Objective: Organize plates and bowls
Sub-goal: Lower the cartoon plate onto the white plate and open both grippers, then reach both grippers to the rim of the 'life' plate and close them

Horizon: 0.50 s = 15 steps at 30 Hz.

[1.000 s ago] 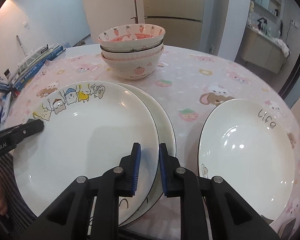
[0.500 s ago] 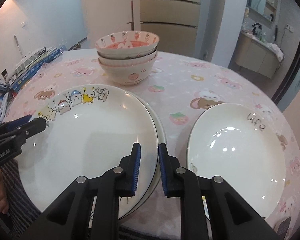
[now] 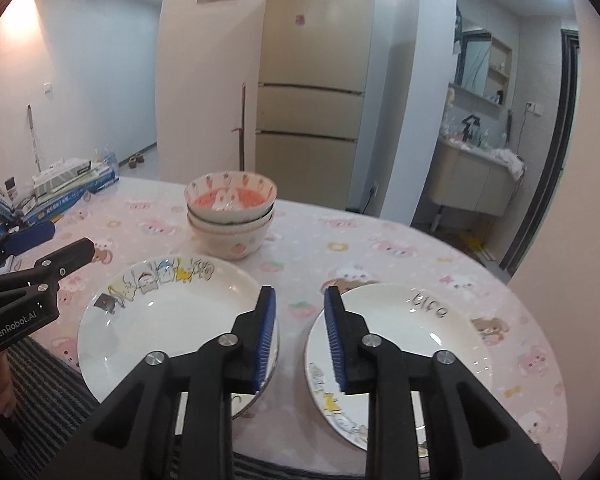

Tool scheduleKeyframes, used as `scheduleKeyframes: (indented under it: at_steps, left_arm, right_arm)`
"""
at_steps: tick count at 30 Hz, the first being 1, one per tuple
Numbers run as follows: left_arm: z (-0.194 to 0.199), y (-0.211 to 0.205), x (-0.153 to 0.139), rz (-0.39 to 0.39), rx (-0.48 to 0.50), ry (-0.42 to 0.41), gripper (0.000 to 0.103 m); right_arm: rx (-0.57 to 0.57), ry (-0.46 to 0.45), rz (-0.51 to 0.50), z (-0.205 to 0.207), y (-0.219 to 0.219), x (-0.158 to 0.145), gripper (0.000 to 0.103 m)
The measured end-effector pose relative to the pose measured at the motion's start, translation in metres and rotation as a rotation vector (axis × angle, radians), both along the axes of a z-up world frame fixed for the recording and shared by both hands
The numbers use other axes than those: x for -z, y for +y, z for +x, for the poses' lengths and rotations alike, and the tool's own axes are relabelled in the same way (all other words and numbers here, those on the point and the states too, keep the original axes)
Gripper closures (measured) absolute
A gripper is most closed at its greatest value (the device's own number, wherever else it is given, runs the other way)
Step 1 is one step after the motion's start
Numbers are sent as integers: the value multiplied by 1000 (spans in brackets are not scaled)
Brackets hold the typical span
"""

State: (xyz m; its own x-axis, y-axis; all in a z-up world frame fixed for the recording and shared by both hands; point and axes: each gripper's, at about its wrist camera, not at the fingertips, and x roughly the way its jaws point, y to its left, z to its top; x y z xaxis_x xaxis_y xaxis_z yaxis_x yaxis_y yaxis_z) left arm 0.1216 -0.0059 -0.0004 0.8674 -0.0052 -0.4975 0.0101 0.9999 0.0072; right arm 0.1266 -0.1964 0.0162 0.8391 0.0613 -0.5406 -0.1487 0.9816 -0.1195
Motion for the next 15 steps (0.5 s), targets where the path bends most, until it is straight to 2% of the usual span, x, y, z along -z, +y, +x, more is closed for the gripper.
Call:
scheduleKeyframes:
  at_steps: [1, 2, 3, 5, 7, 10, 12, 15]
  left_arm:
    - [-1, -3, -4, 0, 9, -8, 35]
    - [-2, -5, -8, -7, 25, -16, 34]
    - [-5, -8, -12, -13, 39, -26, 31]
    - [-10, -15, -22, -17, 54, -61, 19]
    - [-14, -22, -31, -13, 63, -98, 2]
    - [-18, -34, -44, -31, 83, -139, 0]
    - [-15, -42, -51, -76, 130, -136, 0]
    - [-6, -55, -58, -129, 193, -121, 0]
  right_arm:
    - [4, -11, 3, -2, -4, -3, 52]
    - [11, -31, 11, -6, -9, -8, 38]
    - [18, -52, 16, -9, -13, -11, 34]
    - [31, -80, 7, -13, -21, -17, 34]
    - [40, -93, -4, -15, -27, -22, 33]
    - [62, -118, -5, -19, -39, -28, 27]
    - [79, -136, 4, -23, -52, -32, 19]
    - [97, -157, 15, -28, -66, -35, 18]
